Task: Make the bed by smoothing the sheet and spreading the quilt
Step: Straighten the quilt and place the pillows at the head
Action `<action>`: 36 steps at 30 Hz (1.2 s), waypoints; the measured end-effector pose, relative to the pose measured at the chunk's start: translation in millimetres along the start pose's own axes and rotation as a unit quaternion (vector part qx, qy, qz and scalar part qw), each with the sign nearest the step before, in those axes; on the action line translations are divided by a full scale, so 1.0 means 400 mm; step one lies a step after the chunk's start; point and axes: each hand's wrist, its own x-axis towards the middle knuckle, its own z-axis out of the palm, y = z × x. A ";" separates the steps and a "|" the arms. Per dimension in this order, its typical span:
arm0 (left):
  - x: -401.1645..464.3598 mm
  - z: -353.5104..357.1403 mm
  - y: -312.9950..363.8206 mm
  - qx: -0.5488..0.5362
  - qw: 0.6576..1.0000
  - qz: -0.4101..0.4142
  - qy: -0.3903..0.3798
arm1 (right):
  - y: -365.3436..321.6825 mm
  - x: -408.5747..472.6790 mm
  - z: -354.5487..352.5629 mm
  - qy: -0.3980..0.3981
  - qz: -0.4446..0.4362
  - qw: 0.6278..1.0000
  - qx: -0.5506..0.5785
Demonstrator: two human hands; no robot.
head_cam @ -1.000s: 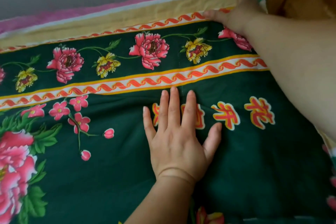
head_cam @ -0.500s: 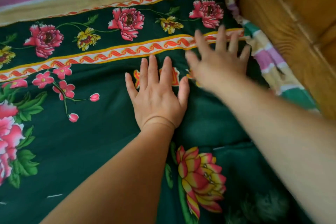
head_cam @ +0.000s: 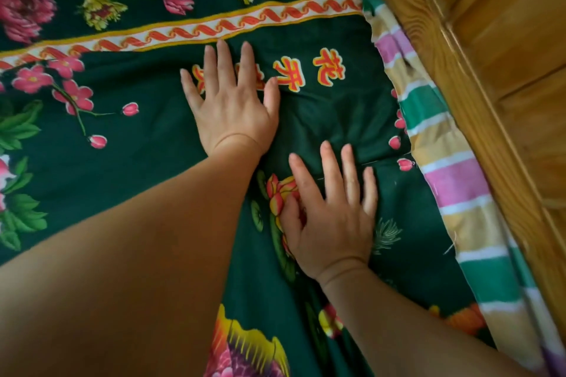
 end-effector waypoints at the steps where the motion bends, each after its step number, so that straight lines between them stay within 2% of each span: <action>1: 0.002 -0.001 -0.001 0.005 1.000 0.001 -0.005 | -0.001 0.002 -0.001 -0.003 -0.002 1.000 -0.003; 12: -0.013 -0.016 -0.012 0.042 0.996 0.038 -0.067 | -0.003 0.010 0.006 -0.006 -0.010 1.000 -0.016; 15: -0.061 -0.022 -0.019 0.037 0.994 0.059 -0.087 | 0.000 0.007 0.006 -0.006 -0.013 1.000 -0.013; 18: -0.146 -0.040 -0.034 0.030 0.987 0.074 -0.138 | -0.004 0.015 0.002 -0.033 -0.010 0.999 -0.009; 20: -0.203 -0.062 -0.041 0.030 0.977 0.066 -0.200 | -0.002 0.025 -0.011 -0.076 -0.016 0.997 -0.025; 24: -0.284 -0.161 -0.062 0.030 0.929 0.024 -0.368 | 0.005 0.071 -0.105 -0.277 -0.052 0.953 -0.110; 27: -0.363 -0.280 -0.071 0.049 0.879 0.059 -0.470 | -0.042 0.104 -0.217 -0.405 -0.001 0.903 -0.143; 29: -0.442 -0.353 -0.099 0.024 0.854 0.025 -0.520 | -0.093 0.078 -0.273 -0.445 0.013 0.888 -0.117; 32: -0.575 -0.478 -0.189 0.037 0.862 -0.002 -0.505 | -0.188 -0.060 -0.361 -0.487 -0.040 0.872 -0.029; 36: -0.690 -0.675 -0.358 0.013 0.875 -0.093 -0.475 | -0.340 -0.230 -0.485 -0.598 -0.110 0.794 0.024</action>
